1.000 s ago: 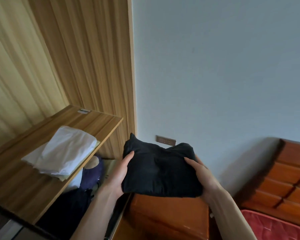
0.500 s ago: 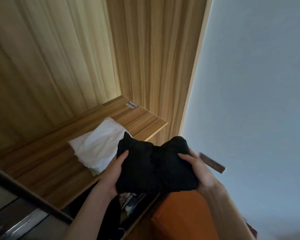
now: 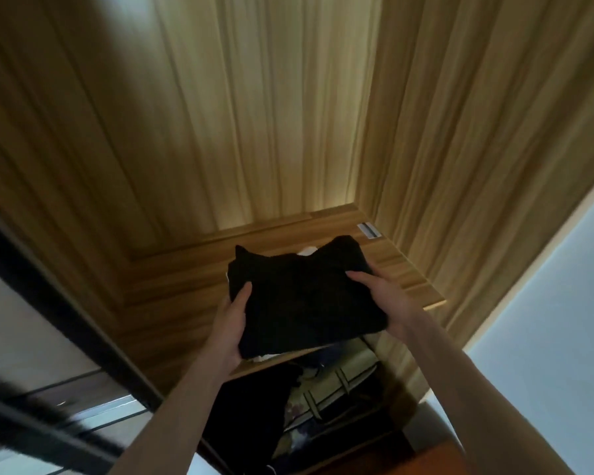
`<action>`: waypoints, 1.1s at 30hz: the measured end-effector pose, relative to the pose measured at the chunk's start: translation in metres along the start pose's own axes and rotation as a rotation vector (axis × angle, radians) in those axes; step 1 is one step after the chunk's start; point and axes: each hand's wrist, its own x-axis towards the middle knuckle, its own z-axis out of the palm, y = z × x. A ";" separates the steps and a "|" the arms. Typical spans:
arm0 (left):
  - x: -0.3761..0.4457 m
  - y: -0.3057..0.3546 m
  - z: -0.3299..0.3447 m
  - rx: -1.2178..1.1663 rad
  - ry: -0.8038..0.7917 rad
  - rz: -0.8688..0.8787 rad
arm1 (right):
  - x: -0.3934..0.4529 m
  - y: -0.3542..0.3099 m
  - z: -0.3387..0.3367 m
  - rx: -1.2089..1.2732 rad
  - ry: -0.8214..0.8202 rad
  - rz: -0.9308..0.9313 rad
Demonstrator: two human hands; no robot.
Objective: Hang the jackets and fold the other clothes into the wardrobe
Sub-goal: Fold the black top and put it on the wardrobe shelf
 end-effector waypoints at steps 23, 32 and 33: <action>0.080 -0.030 -0.018 0.335 0.309 0.152 | 0.115 0.057 0.014 -0.802 0.143 -0.251; 0.071 -0.046 -0.002 1.189 0.589 0.651 | 0.107 0.086 0.032 -1.308 0.347 -0.739; 0.074 -0.050 0.003 1.266 0.563 0.745 | 0.110 0.088 0.035 -1.374 0.305 -0.834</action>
